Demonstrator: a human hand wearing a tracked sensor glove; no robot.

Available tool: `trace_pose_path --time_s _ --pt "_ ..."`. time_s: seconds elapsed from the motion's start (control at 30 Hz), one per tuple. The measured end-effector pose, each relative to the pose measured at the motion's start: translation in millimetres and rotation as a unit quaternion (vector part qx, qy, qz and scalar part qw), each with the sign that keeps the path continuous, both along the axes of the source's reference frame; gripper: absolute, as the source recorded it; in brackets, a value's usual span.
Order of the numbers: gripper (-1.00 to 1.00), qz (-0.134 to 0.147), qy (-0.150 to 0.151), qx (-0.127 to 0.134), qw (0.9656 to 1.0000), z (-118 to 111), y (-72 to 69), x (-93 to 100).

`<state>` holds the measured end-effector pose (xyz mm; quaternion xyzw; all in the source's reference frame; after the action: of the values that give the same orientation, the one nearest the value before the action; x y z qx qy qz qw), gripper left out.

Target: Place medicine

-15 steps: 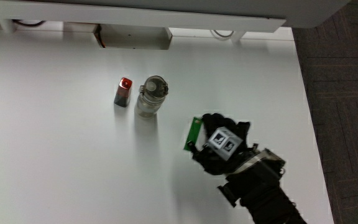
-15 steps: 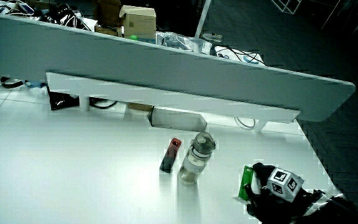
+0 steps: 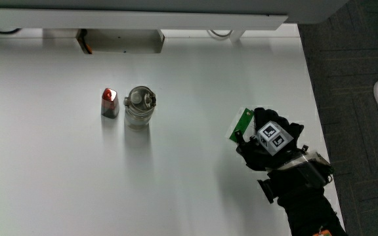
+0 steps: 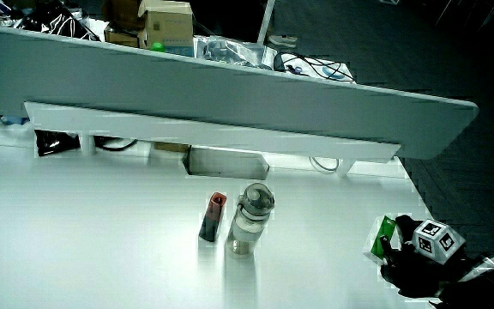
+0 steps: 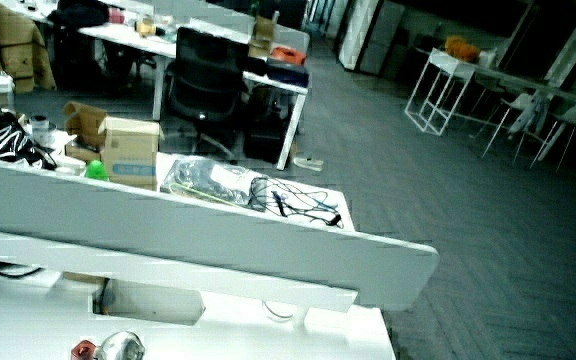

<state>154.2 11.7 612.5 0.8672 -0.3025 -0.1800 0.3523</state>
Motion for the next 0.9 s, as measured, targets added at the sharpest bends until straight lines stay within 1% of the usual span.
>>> trace_pose_path --time_s 0.07,0.1,0.13,0.17,0.2,0.23,0.33,0.37,0.4,0.43,0.47,0.5,0.53,0.57,0.6,0.63,0.67,0.7,0.73,0.77,0.8,0.83,0.87,0.9 --pt "0.0 0.004 0.012 -0.012 0.9998 8.8 -1.3 0.1" --pt "0.0 0.006 0.009 -0.021 0.9997 11.0 -1.6 0.0" --pt "0.0 0.012 0.02 -0.029 0.9993 20.4 -1.7 2.0" --pt "0.0 0.011 0.021 -0.036 0.9991 20.4 -1.8 1.5" --pt "0.0 0.016 0.031 -0.041 0.9985 25.8 -1.9 3.0" --pt "0.0 0.018 0.031 -0.057 0.9977 31.9 -1.4 4.3" --pt "0.0 0.02 0.047 -0.074 0.9959 43.5 -0.2 6.7" --pt "0.0 0.021 0.058 -0.072 0.9955 44.7 0.2 6.2" --pt "0.0 0.019 0.061 -0.084 0.9944 49.0 1.1 5.6" --pt "0.0 0.017 0.063 -0.089 0.9939 53.5 1.6 4.8" --pt "0.0 0.017 0.071 -0.084 0.9938 55.4 1.7 3.6" --pt "0.0 0.017 0.071 -0.092 0.993 58.2 2.1 2.4" --pt "0.0 0.017 0.078 -0.096 0.9922 60.3 2.9 1.2" --pt "0.0 0.013 0.077 -0.1 0.9919 61.3 4.0 -0.1" --pt "0.0 0.013 0.089 -0.108 0.9901 64.2 4.8 0.0" --pt "0.0 0.01 0.093 -0.114 0.989 68.5 5.8 0.8" --pt "0.0 0.011 0.091 -0.117 0.9889 69.9 6.6 1.6" --pt "0.0 0.013 0.097 -0.124 0.9875 71.5 7.7 3.0" --pt "0.0 0.015 0.101 -0.123 0.9871 70.5 8.3 3.3" --pt "0.0 0.015 0.106 -0.129 0.9858 74.6 9.8 4.7" --pt "0.0 0.015 0.105 -0.124 0.9866 74.3 10.7 4.7" --pt "0.0 0.02 0.117 -0.128 0.9845 77.1 11.9 5.8" --pt "0.0 0.022 0.105 -0.12 0.9869 74.7 12.4 5.5" --pt "0.0 0.02 0.116 -0.125 0.9852 79.0 13.8 7.2"
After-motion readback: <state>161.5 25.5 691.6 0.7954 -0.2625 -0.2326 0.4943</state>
